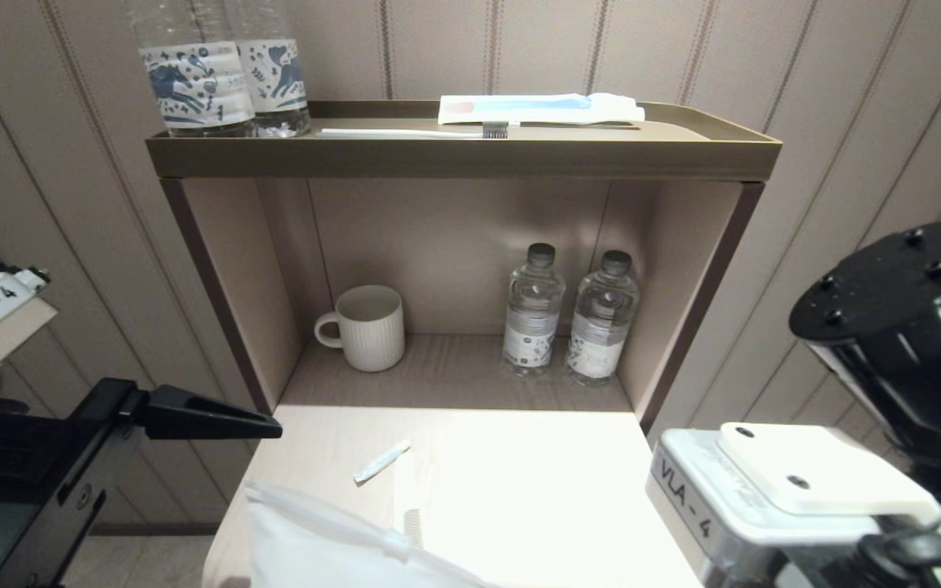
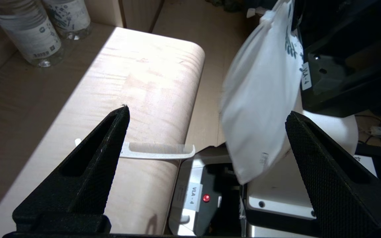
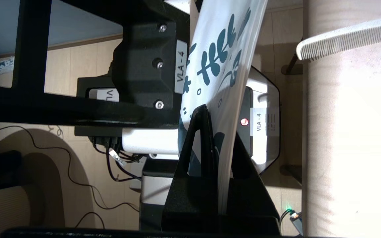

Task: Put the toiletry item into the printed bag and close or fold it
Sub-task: Hand it to the other hand

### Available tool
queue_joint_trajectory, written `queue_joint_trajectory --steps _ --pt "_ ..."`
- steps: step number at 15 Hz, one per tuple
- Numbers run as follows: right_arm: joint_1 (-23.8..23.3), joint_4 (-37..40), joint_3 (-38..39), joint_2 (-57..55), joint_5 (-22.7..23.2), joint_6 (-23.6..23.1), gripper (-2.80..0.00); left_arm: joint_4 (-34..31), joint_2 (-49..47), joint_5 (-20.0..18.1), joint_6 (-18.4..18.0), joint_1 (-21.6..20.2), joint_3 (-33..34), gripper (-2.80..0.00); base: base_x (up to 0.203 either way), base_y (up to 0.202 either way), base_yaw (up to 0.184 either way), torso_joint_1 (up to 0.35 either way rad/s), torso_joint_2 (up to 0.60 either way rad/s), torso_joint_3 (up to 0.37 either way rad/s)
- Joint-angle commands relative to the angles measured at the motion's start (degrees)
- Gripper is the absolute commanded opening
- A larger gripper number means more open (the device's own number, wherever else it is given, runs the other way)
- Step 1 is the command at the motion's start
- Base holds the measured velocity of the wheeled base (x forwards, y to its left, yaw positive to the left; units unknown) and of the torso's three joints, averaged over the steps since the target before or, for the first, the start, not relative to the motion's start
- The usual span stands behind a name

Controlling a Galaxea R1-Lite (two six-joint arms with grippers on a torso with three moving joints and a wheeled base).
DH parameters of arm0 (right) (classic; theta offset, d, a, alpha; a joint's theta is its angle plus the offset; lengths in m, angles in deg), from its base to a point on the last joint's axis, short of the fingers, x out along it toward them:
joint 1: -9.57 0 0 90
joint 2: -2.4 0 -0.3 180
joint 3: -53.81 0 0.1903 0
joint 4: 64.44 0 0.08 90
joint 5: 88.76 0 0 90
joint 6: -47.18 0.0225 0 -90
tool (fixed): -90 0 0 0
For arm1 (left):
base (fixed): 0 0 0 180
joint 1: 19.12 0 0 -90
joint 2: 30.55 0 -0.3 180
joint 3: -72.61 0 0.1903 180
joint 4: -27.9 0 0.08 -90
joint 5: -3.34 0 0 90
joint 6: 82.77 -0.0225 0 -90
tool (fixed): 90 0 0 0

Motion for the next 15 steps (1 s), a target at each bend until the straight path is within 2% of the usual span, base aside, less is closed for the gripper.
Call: queue_joint_trajectory --steps 1,6,15 --pt "0.11 0.21 -1.36 -1.88 0.21 -0.47 -2.8 -0.18 -3.05 -0.37 -1.0 0.06 -0.11 0.0 0.0 0.0 0.0 0.0 0.0 0.0" --pt "0.08 -0.83 -3.83 -5.65 0.12 -1.93 -2.8 -0.18 -4.27 -0.54 -1.26 0.41 -1.7 0.0 0.0 0.0 0.0 0.0 0.0 0.0" --pt "0.08 -1.2 -6.58 -7.15 0.12 -2.9 -2.8 -2.55 -2.69 -0.63 -1.88 4.19 -1.96 0.0 0.0 0.0 0.0 0.0 0.0 0.0"
